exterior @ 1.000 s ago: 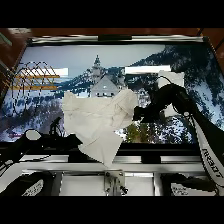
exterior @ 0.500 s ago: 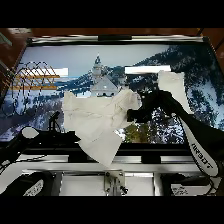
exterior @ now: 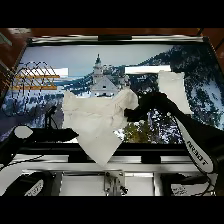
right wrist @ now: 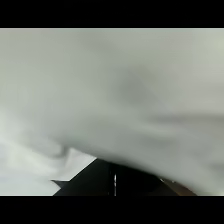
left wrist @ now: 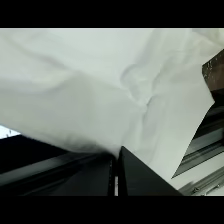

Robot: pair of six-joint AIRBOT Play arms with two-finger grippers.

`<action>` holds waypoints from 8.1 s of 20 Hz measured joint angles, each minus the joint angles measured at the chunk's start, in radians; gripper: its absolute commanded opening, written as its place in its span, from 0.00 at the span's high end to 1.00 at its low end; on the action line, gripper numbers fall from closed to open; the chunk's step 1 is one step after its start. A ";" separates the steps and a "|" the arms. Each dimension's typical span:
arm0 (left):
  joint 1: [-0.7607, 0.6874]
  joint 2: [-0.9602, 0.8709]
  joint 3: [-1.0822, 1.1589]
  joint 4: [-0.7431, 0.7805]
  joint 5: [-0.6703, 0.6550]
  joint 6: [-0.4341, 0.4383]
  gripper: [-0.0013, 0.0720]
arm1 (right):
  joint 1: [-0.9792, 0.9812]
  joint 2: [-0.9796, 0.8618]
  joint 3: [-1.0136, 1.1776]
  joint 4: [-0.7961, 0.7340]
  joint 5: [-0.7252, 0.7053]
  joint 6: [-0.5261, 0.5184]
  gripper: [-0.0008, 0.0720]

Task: Fold the shirts.

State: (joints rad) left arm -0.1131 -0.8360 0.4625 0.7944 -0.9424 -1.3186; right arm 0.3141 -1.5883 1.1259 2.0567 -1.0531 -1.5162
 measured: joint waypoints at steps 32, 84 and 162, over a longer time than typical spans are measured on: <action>0.042 -0.011 0.926 0.587 -0.211 -0.081 0.93 | 0.005 0.121 0.809 -0.195 -0.169 -0.061 0.88; 0.434 -0.478 0.189 0.068 -0.321 0.228 0.93 | -0.481 0.289 -0.301 -0.101 -0.317 -0.084 0.23; 0.254 -0.755 0.859 0.333 -0.110 0.187 0.93 | -0.304 -0.296 0.628 -0.200 -0.127 -0.075 0.88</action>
State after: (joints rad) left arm 0.1413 -1.5906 1.3212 1.1278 -1.0527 -1.1313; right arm 0.0105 -1.8847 1.7535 1.8565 -1.1805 -1.5913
